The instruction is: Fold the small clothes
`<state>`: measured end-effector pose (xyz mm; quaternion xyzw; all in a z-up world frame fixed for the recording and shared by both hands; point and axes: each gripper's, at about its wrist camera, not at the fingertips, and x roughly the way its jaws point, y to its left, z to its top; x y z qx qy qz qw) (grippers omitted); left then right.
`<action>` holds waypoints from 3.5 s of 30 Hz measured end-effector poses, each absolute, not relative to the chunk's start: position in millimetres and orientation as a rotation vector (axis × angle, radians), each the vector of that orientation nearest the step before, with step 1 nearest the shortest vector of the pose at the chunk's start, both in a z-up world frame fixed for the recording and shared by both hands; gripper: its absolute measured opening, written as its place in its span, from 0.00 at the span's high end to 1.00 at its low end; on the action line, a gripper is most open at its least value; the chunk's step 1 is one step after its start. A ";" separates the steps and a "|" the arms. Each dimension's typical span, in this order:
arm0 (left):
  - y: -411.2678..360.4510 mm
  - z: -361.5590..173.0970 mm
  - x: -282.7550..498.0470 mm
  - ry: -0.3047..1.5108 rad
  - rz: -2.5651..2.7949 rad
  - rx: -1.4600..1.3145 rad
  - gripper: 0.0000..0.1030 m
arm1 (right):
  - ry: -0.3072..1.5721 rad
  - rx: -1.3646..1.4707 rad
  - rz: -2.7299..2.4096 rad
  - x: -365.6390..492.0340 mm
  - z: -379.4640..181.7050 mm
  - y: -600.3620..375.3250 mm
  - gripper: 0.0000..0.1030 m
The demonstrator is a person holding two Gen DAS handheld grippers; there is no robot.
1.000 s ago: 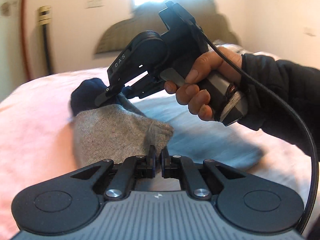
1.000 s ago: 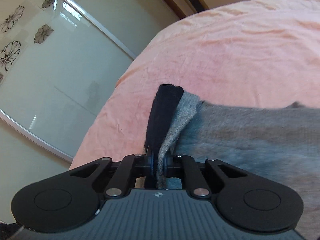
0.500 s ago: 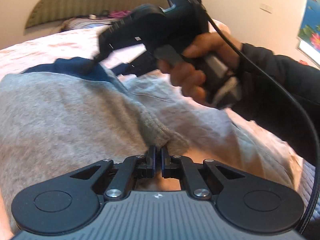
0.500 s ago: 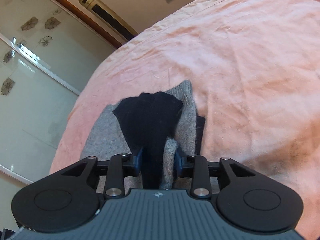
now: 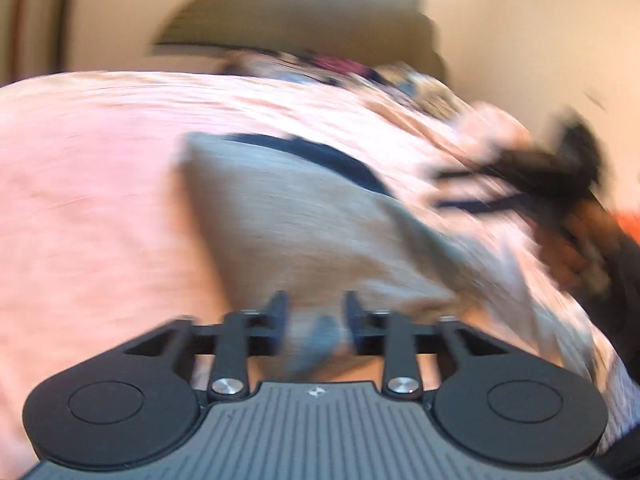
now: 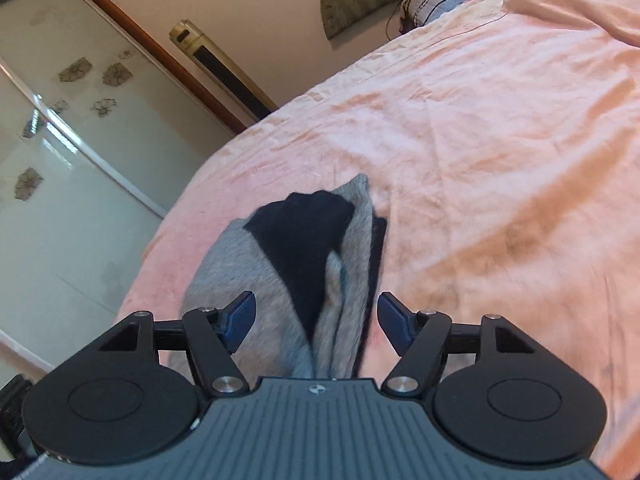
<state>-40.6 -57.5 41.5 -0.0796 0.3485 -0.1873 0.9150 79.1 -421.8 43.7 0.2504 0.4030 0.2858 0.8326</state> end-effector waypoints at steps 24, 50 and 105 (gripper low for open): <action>-81.7 23.5 -56.8 0.657 -0.351 0.215 0.91 | 0.984 0.157 0.598 13.5 45.3 -379.9 0.88; -20.7 41.1 20.1 0.675 -0.257 -0.189 0.25 | 0.868 0.423 0.517 184.9 21.9 -357.6 0.87; 65.8 17.8 20.4 0.916 -0.309 -0.456 0.87 | 0.990 0.395 0.658 73.1 -7.1 -283.2 0.80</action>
